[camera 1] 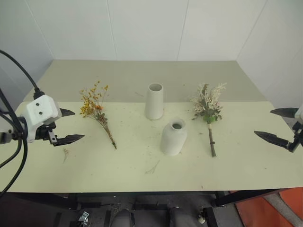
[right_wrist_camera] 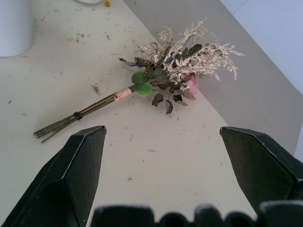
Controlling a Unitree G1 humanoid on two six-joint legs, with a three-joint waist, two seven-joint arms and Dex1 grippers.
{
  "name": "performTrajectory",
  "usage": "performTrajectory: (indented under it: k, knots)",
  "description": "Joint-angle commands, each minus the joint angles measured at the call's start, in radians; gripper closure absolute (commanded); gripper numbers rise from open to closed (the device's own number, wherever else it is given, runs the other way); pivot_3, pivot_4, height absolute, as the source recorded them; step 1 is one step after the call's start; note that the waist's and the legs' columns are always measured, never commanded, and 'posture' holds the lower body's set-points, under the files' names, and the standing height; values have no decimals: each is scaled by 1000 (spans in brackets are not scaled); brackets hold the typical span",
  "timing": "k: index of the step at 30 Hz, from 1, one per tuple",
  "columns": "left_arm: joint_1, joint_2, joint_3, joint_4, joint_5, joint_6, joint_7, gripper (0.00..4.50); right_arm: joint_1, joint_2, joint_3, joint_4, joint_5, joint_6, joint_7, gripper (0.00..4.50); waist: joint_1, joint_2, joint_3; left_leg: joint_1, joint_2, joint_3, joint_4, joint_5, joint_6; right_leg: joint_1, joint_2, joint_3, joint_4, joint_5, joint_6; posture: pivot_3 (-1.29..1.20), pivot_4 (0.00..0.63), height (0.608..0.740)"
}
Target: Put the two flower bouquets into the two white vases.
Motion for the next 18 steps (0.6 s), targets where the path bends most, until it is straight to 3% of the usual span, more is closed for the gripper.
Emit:
performTrajectory:
  k: [1,12,18]
  knots:
    - [12,25,50,-15,0,-15,-7,33,-24,-10,-15,-1,11,-5,-10,0,-1,0,0,0,0,0,0,0,0,0,0,0,0,0,0,0,150,740]
    - [-11,34,30,6,4,-35,-11,33,-17,18,-9,-25,3,19,-54,0,1,0,0,0,0,0,0,0,0,0,0,0,0,0,0,0,150,740]
    - [-145,-36,-126,-11,2,-43,7,33,-163,75,197,-94,-11,220,-229,0,0,0,0,1,0,1,0,0,0,0,0,1,1,0,0,0,150,740]
